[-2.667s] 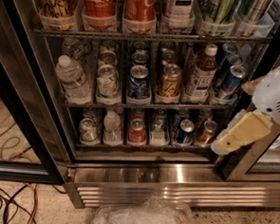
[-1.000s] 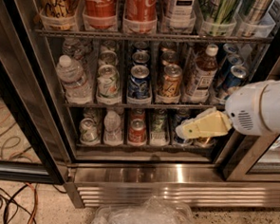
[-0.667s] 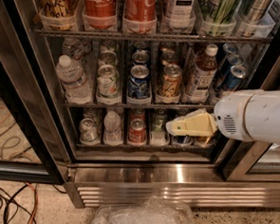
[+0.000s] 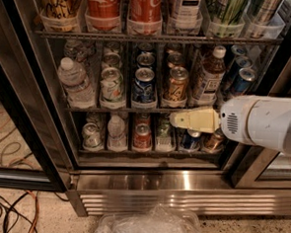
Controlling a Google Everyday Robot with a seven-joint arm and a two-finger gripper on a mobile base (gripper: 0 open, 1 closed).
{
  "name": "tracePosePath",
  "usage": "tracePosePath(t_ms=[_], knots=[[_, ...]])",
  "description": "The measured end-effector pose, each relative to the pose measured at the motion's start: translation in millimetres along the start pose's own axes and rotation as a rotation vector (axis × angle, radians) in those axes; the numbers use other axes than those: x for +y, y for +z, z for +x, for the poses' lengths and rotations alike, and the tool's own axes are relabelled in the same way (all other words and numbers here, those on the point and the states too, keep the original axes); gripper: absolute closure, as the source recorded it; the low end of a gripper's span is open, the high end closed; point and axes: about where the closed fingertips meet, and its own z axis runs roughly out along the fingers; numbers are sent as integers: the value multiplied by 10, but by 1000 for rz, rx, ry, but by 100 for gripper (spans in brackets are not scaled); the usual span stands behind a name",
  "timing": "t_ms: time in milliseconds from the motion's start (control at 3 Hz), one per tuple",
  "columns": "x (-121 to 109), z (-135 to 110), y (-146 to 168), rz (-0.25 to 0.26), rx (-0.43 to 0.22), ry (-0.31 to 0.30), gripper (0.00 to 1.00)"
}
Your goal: Pick blue plastic bottle from middle shelf of fridge
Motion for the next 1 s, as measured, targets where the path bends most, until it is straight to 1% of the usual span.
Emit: tracePosePath(t_ms=[333, 667, 1000], knots=[[1, 1, 0, 0, 0, 0, 0], [-47, -12, 105, 42, -33, -19, 0], [-180, 39, 162, 138, -98, -43, 0]])
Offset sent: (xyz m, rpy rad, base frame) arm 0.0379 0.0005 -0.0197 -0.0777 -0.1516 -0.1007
